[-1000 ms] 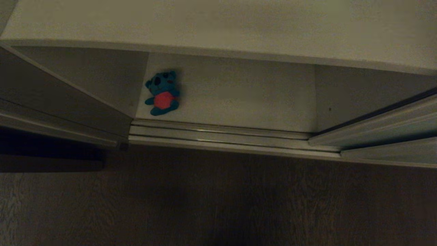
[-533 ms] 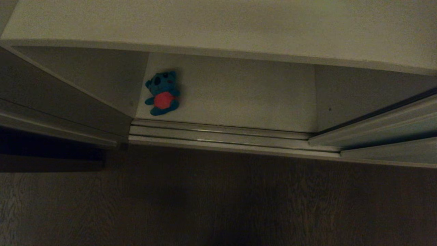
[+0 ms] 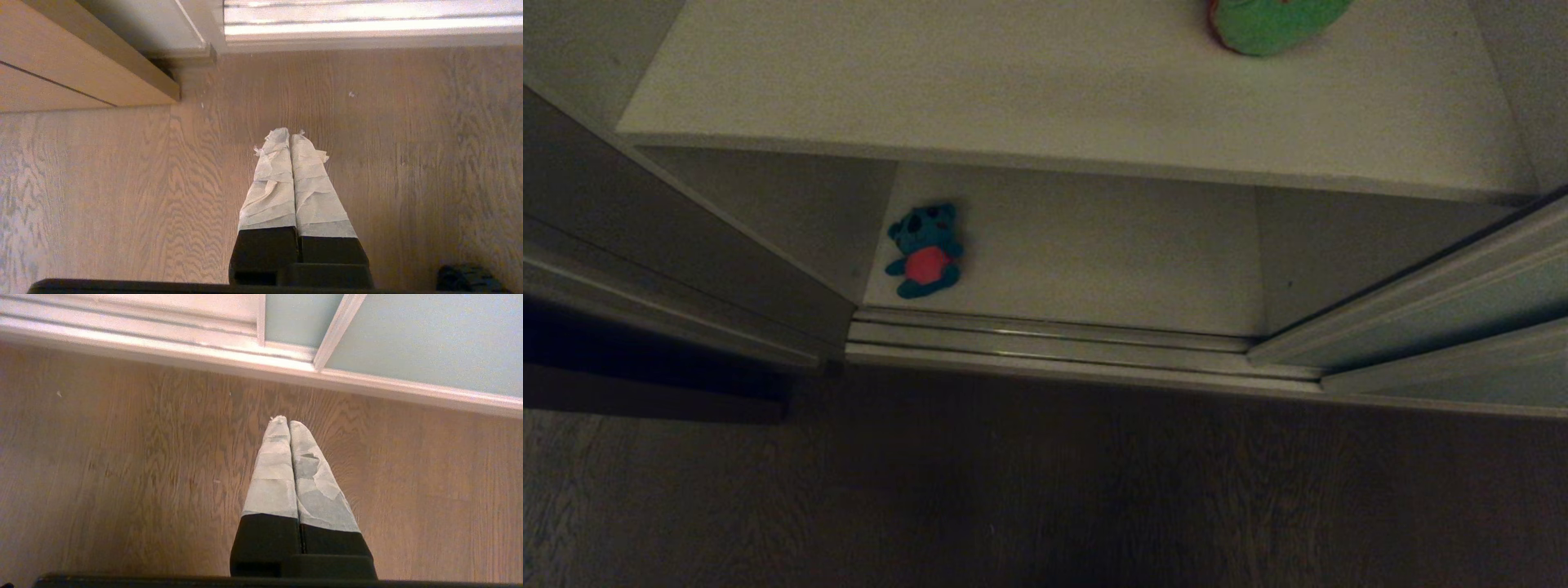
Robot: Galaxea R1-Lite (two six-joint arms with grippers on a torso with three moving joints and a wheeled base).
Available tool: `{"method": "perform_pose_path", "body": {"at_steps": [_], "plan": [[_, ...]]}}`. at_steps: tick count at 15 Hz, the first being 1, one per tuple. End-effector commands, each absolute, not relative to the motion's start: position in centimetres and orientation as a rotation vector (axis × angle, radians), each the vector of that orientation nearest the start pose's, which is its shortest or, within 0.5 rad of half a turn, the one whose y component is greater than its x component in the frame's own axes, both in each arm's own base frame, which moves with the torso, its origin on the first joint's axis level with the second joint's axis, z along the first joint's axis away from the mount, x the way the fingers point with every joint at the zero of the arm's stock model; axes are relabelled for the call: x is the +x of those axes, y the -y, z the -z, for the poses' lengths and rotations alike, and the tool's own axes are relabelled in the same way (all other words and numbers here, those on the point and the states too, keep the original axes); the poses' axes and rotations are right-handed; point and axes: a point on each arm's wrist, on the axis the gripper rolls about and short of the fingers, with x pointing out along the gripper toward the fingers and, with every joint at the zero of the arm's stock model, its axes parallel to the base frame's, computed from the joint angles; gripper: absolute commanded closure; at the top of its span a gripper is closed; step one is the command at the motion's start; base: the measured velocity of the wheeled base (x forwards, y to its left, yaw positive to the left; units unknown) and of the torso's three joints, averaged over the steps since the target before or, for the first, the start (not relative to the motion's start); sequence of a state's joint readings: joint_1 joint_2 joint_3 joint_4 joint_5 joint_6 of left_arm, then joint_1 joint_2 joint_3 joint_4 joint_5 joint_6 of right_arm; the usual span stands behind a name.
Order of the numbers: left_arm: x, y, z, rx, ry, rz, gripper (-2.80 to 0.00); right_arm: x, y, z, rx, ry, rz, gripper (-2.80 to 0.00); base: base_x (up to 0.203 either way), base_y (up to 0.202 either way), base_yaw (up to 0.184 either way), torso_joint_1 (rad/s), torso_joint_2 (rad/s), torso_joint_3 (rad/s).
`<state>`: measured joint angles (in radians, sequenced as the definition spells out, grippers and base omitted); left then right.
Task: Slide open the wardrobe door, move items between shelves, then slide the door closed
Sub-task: Place the green doll on the lower shelf
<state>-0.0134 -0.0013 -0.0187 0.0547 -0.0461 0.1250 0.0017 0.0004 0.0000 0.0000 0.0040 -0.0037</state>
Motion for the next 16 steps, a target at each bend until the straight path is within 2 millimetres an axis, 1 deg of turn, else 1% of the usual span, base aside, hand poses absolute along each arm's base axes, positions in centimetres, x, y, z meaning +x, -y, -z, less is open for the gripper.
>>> {"method": "perform_pose_path", "body": {"at_steps": [1, 16], "plan": [[-2.41, 0.07, -7.54, 0.125, -0.036, 0.062, 0.00, -2.30, 0.00, -7.49, -0.005, 0.003, -0.007, 0.00, 0.000, 0.000, 0.000, 0.000, 0.00, 0.220], [-2.37, 0.06, -7.54, 0.118, -0.029, 0.059, 0.00, -2.29, -0.01, -7.50, -0.005, 0.002, -0.008, 0.00, 0.000, 0.000, 0.000, 0.001, 0.00, 0.203]]}}
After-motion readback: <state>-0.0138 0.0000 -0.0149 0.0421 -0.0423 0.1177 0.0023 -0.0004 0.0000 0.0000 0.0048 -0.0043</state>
